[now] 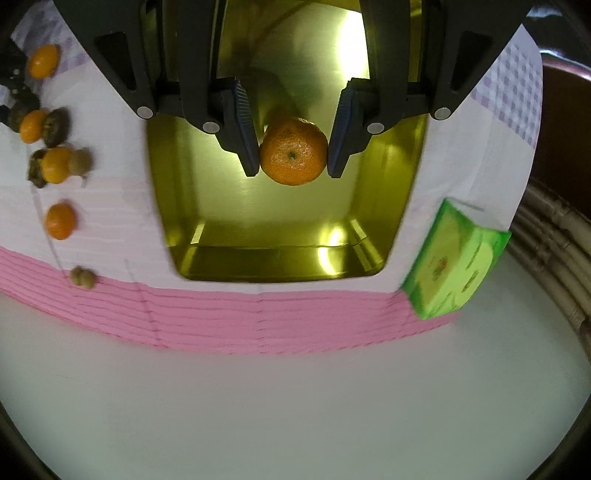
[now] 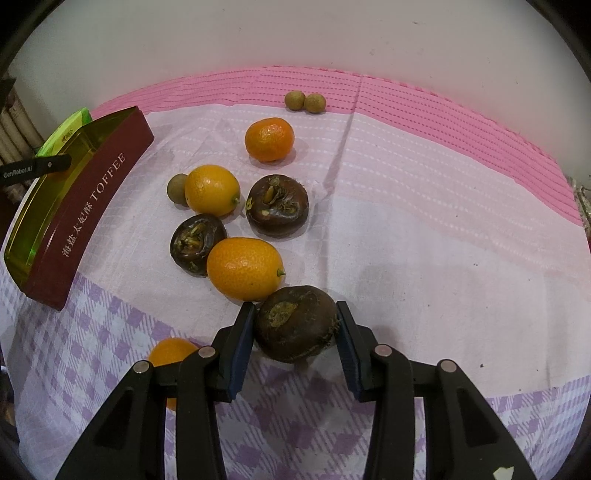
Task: Organize fruits
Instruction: 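Carry the mandarin into the gold tin with the left gripper and release, then carry the dark brown fruit into the tin with the right gripper and release, then close the right gripper on a large orange, then grasp another mandarin with the left gripper while the right gripper holds the orange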
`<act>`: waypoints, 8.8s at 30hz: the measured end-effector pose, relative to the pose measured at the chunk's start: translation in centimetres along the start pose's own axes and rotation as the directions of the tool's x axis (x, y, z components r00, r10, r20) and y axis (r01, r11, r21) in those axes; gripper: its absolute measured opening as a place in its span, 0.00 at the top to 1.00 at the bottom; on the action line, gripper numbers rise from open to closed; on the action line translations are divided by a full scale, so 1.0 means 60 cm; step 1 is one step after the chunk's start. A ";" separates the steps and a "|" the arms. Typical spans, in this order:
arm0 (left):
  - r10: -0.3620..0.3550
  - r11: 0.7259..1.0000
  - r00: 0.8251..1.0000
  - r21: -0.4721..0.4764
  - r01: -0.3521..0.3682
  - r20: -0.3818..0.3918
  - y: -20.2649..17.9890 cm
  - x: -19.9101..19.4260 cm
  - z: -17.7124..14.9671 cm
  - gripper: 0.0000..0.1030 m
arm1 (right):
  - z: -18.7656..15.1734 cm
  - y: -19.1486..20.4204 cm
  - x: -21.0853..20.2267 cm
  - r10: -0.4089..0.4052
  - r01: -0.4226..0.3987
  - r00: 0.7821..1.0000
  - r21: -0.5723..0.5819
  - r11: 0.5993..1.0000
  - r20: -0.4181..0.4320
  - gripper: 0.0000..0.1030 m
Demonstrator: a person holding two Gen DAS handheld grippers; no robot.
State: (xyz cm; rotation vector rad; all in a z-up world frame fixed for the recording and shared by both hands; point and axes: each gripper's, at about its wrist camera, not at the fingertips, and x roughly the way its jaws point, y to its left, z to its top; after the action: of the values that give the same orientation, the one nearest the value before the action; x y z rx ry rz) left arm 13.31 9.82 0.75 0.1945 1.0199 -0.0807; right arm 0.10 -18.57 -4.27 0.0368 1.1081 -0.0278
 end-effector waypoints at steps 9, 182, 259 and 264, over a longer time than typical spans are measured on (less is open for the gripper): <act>0.048 0.997 0.997 -0.057 -0.051 -0.066 0.066 0.043 -0.028 0.62 | 0.005 0.001 0.003 -0.004 0.004 1.000 0.004 1.000 -0.013 0.62; -0.043 0.999 0.996 0.026 0.045 -0.075 -0.216 -0.107 -0.131 0.16 | 0.059 -0.070 0.009 0.018 -0.022 1.000 -0.191 0.981 -0.022 0.62; -0.405 0.895 0.906 0.150 0.420 -0.123 -0.246 -0.142 -0.182 0.55 | 0.049 -0.106 0.005 0.057 -0.057 0.998 -0.159 0.986 -0.006 0.59; -0.430 0.882 0.879 0.112 0.458 -0.204 -0.282 -0.143 -0.194 0.47 | 0.048 -0.105 0.004 0.054 -0.054 0.999 -0.158 0.986 -0.005 0.59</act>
State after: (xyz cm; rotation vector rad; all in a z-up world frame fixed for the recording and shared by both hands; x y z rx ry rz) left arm -3.56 -4.65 0.06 0.1071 1.2197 -0.5768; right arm 2.54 -25.01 -3.27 -0.0748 1.1067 0.1090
